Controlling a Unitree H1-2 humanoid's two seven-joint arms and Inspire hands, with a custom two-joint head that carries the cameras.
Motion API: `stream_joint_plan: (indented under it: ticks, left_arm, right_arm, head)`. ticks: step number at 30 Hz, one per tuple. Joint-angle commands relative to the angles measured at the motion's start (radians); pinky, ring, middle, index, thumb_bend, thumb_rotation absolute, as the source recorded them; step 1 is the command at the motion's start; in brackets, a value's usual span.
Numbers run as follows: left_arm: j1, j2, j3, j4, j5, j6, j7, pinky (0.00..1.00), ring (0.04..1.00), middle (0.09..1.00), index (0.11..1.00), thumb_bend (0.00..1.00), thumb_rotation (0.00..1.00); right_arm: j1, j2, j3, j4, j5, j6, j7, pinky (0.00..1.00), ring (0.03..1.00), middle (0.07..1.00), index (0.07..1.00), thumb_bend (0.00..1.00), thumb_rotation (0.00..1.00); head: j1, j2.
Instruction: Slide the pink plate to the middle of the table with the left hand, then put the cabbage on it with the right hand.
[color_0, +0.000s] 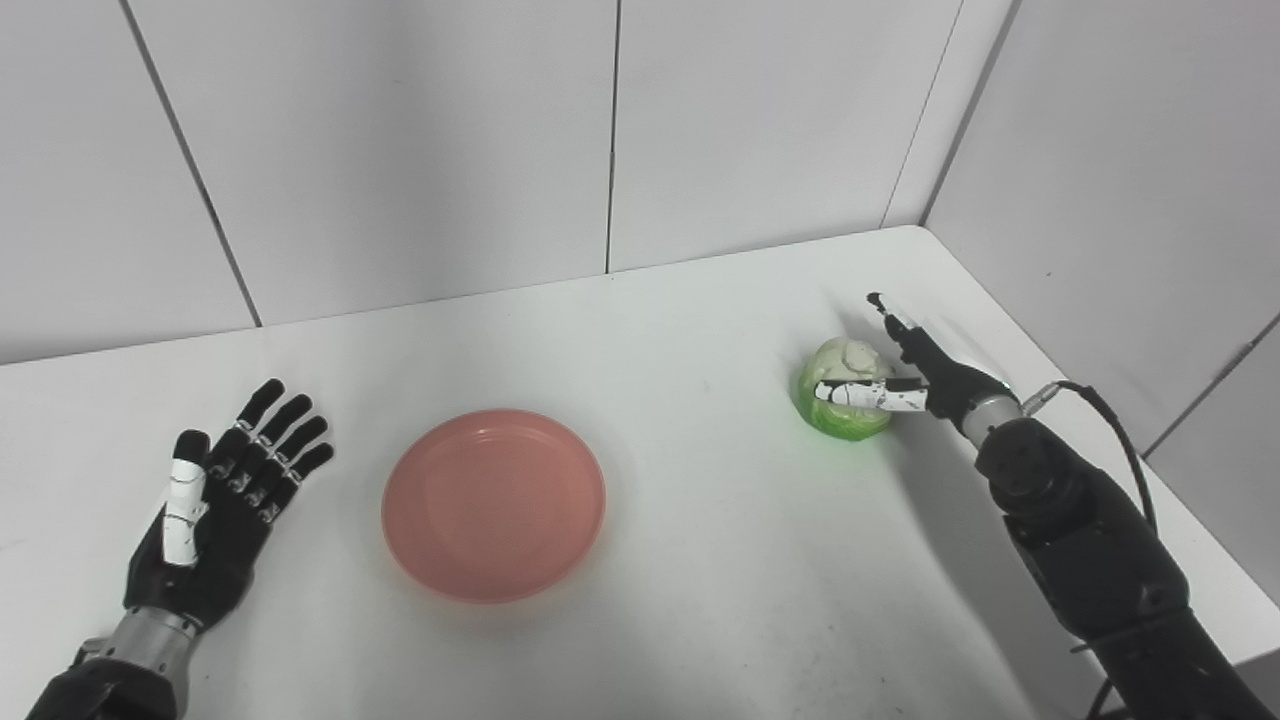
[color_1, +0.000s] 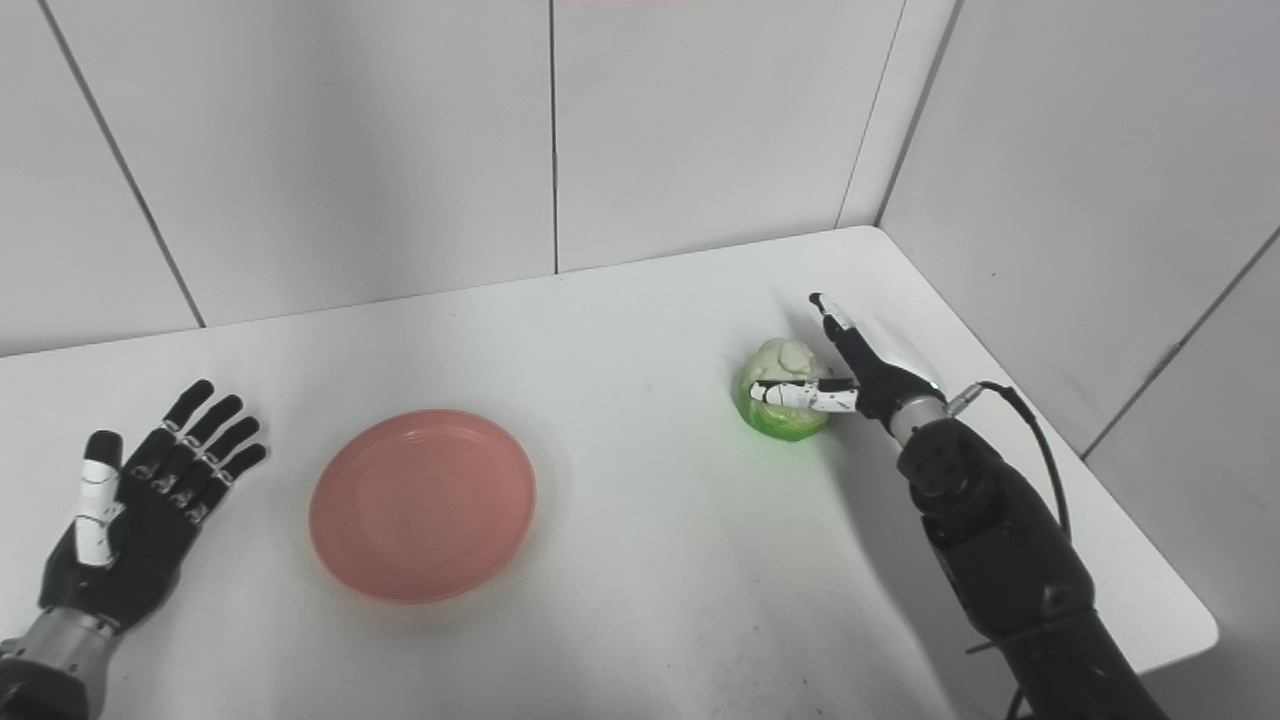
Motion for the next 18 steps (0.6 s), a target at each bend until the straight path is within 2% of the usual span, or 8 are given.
stream_joint_plan:
  ticks: [1, 4, 7, 12, 14, 18]
  left_arm:
    - [0.075, 0.011, -0.007, 0.04, 0.032, 0.041, 0.031, 0.89, 0.909, 0.927, 0.929, 0.88, 0.84]
    - [0.075, 0.011, -0.008, 0.046, 0.031, 0.034, 0.031, 0.88, 0.906, 0.924, 0.928, 0.87, 0.84]
    - [0.077, 0.012, -0.011, 0.039, 0.035, 0.037, 0.036, 0.88, 0.905, 0.922, 0.927, 0.88, 0.85]
    - [0.078, 0.014, -0.014, 0.036, 0.031, 0.04, 0.032, 0.89, 0.907, 0.923, 0.929, 0.87, 0.85]
    - [0.079, 0.015, -0.015, 0.035, 0.033, 0.04, 0.035, 0.88, 0.904, 0.92, 0.926, 0.88, 0.85]
    - [0.079, 0.019, -0.018, 0.03, 0.032, 0.047, 0.033, 0.89, 0.913, 0.927, 0.93, 0.88, 0.85]
  right_arm:
    - [-0.041, -0.038, -0.01, -0.011, 0.017, -0.027, 0.002, 0.86, 0.969, 1.0, 1.0, 1.0, 0.56]
    - [-0.05, -0.041, 0.001, 0.004, 0.022, -0.034, 0.005, 0.83, 0.948, 1.0, 1.0, 1.0, 0.53]
    - [-0.061, -0.044, 0.013, 0.024, 0.03, -0.025, 0.018, 0.87, 0.98, 1.0, 1.0, 1.0, 0.5]
    - [-0.07, -0.058, 0.043, 0.048, 0.024, -0.002, 0.053, 0.89, 0.995, 1.0, 1.0, 1.0, 0.5]
    - [-0.07, -0.068, 0.065, 0.04, 0.009, 0.025, 0.07, 0.89, 0.993, 1.0, 1.0, 1.0, 0.54]
    - [-0.073, -0.074, 0.086, 0.028, 0.005, 0.069, 0.101, 0.88, 0.983, 1.0, 1.0, 1.0, 0.52]
  head:
    - [0.001, -0.001]
    - [0.002, 0.0]
    - [0.003, 0.002]
    - [0.004, 0.004]
    - [0.003, 0.005]
    - [0.003, 0.005]
